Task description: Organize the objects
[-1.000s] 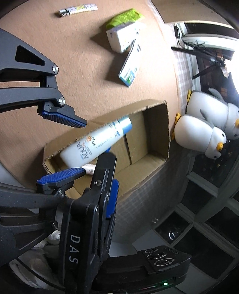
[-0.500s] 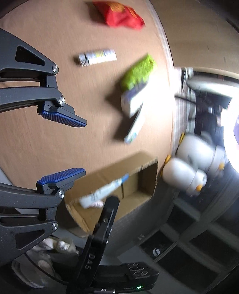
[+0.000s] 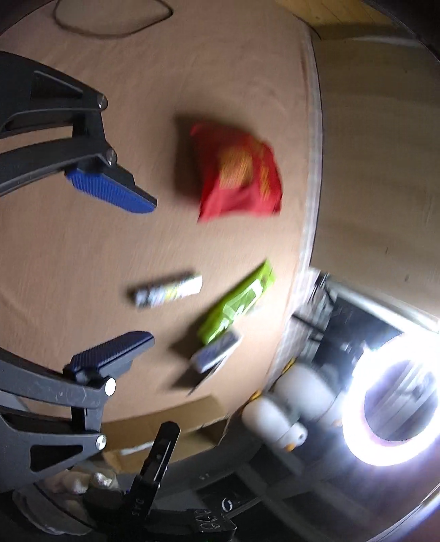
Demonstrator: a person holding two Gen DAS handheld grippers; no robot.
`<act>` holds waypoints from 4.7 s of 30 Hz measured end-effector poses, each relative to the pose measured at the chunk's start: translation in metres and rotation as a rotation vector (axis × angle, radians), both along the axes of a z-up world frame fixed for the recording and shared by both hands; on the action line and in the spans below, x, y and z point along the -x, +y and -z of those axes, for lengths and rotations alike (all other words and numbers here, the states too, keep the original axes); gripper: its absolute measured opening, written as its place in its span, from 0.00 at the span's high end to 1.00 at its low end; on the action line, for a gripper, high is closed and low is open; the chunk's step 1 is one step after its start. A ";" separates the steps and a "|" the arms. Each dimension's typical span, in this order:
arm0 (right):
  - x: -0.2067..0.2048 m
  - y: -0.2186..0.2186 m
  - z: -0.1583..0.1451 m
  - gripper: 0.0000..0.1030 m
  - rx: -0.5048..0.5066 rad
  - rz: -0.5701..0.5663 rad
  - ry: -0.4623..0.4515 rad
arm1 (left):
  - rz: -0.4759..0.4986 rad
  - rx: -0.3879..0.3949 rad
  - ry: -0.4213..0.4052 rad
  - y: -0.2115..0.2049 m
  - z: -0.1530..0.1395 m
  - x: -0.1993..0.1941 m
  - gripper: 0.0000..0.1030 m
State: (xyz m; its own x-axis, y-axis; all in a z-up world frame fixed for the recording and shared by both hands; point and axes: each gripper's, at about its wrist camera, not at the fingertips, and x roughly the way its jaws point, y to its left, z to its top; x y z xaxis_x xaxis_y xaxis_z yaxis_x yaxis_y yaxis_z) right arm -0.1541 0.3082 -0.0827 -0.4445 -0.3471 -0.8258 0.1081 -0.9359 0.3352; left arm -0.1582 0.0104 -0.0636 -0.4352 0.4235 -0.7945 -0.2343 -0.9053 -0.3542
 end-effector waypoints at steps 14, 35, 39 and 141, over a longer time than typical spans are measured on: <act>0.108 -0.122 0.037 0.35 0.078 -0.140 -0.135 | -0.038 -0.049 -0.074 -0.100 0.041 0.099 0.17; 0.179 -0.210 0.092 0.35 0.139 -0.223 -0.269 | 0.018 -0.138 -0.149 -0.085 0.093 0.158 0.17; 0.181 -0.214 0.094 0.35 0.154 -0.238 -0.281 | 0.034 -0.145 -0.151 -0.078 0.094 0.158 0.18; -0.062 0.186 -0.014 0.38 0.024 0.237 0.021 | 0.266 0.062 0.046 0.255 -0.020 0.014 0.30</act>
State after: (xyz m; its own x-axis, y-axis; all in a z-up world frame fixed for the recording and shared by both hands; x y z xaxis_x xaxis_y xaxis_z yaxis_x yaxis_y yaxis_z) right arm -0.0924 0.4944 -0.0687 -0.5331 -0.2505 -0.8081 -0.1063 -0.9278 0.3577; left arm -0.1723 0.2650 -0.0436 -0.3513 0.4790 -0.8045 -0.4811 -0.8295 -0.2838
